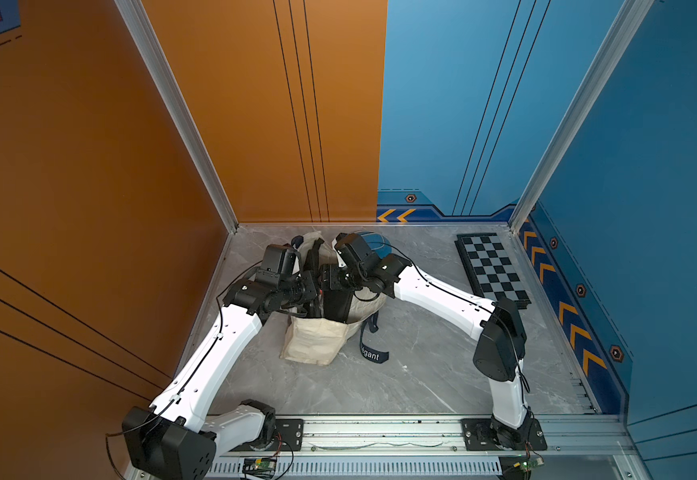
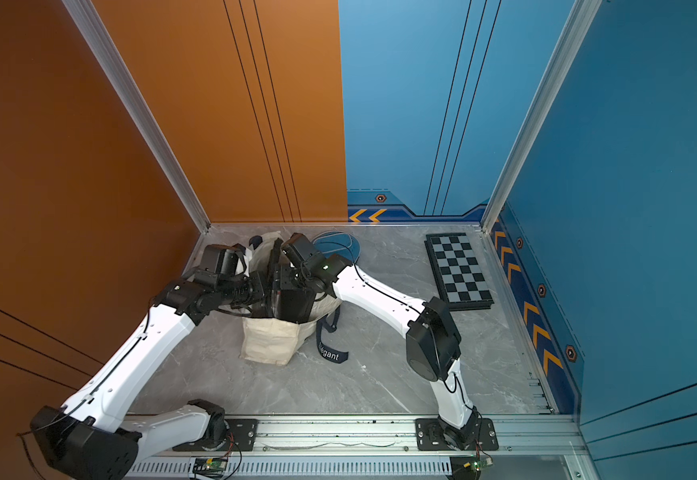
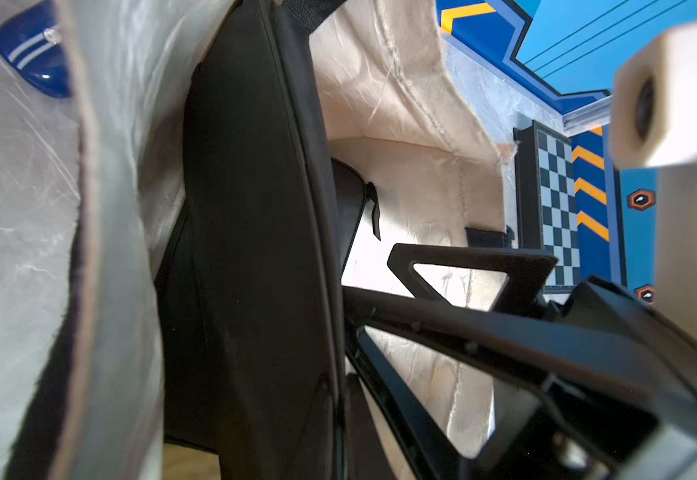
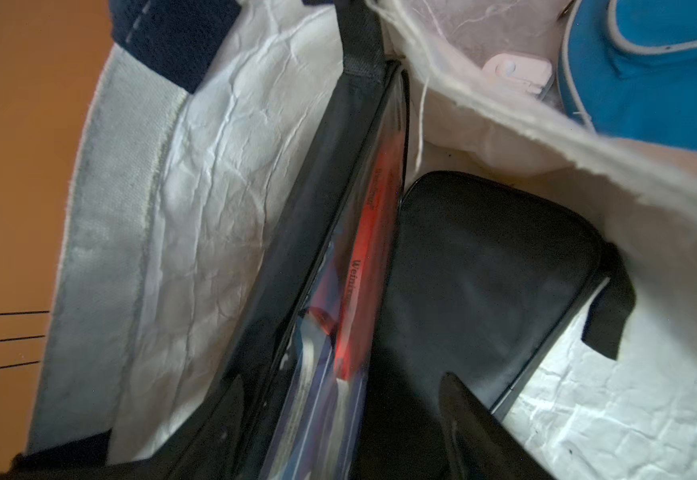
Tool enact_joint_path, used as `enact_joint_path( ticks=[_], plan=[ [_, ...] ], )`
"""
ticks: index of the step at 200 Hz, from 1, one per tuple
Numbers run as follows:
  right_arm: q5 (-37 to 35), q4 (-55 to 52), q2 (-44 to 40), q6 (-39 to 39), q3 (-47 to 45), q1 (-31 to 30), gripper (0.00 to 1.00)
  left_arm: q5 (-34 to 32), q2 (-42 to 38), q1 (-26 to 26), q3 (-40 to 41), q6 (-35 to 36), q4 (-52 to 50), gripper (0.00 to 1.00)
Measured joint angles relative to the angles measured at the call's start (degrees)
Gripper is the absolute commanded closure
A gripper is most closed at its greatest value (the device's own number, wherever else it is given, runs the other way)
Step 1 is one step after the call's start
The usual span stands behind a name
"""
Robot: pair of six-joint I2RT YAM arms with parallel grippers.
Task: Remove the ping pong set from the canvas bag
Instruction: Pick up the ping pong set from the canvas bag.
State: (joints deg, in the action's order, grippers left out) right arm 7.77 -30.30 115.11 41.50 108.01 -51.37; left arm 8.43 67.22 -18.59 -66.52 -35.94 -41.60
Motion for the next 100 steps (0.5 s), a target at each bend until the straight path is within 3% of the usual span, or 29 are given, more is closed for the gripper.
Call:
enact_joint_path(
  ticks=[100],
  plan=[
    [1.77,-3.78,1.7,1.68,3.82,0.39,0.25,-2.69,-1.84,-1.64,1.42,4.59,0.24,1.0]
  ],
)
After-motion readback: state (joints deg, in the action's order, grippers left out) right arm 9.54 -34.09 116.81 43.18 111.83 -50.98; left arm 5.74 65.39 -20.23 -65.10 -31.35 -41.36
